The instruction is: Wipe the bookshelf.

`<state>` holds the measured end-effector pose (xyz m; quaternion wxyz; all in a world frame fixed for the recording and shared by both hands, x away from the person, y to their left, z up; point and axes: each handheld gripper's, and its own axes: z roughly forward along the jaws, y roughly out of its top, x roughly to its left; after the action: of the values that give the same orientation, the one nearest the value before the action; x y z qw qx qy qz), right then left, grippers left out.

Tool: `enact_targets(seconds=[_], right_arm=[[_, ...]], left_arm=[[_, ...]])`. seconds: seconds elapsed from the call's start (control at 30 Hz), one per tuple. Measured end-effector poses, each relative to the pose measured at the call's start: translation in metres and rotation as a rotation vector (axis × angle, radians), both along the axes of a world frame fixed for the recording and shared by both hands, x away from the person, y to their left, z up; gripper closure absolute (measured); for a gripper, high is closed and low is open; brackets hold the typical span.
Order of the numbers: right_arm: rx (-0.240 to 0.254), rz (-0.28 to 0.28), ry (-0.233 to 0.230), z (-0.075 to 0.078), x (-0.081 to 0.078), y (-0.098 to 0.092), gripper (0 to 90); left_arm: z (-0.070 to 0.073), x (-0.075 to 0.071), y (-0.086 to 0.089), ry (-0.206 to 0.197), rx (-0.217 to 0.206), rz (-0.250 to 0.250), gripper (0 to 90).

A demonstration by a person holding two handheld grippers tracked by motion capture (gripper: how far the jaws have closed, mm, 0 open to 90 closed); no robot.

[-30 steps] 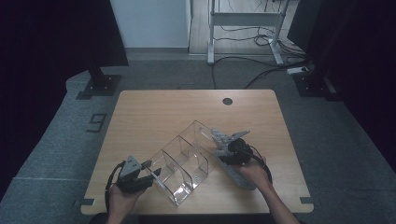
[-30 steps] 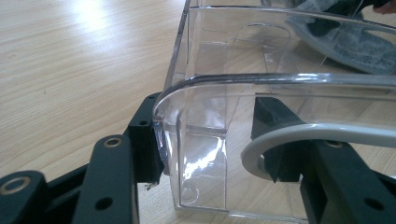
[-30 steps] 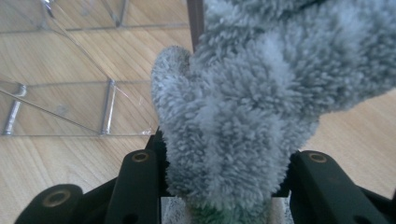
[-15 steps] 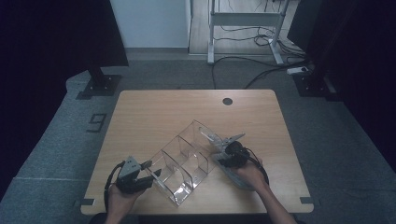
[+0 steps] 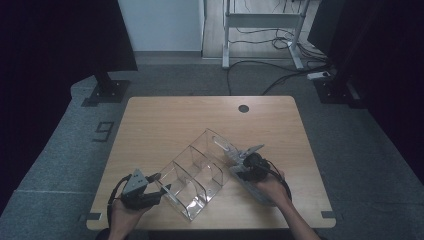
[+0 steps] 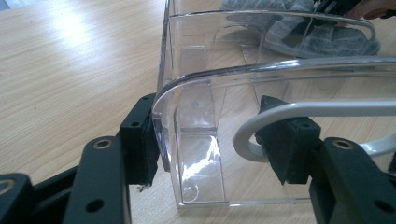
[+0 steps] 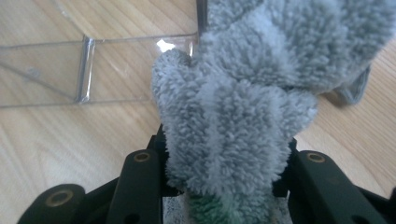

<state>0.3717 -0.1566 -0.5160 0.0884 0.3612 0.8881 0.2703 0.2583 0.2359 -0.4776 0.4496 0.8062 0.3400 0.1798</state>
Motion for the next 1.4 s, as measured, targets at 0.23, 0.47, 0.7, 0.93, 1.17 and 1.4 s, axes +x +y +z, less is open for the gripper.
enact_targets(seconds=[0.23,0.47,0.7,0.93,1.17,1.4], right_arm=[[0.028,0.0,-0.01,0.014,-0.013,-0.014,59.2],[0.067,-0.009,-0.027,0.029,-0.03,-0.032,59.3],[0.105,-0.031,-0.048,0.048,-0.041,-0.05,59.2],[0.136,0.001,-0.072,0.077,-0.051,-0.054,59.3],[0.158,0.058,-0.102,0.107,-0.06,-0.039,59.2],[0.17,0.124,-0.119,0.128,-0.057,-0.009,59.2]], left_arm=[[0.0,0.001,0.0,0.006,-0.004,0.004,44.0],[0.0,0.001,-0.001,0.002,-0.001,0.014,44.5],[0.0,0.001,-0.002,0.0,0.002,0.023,44.7],[0.0,0.0,-0.004,0.0,0.003,0.027,44.8],[0.0,0.0,-0.006,0.002,0.004,0.029,44.7],[0.0,0.0,-0.008,0.001,0.007,0.028,44.7]])
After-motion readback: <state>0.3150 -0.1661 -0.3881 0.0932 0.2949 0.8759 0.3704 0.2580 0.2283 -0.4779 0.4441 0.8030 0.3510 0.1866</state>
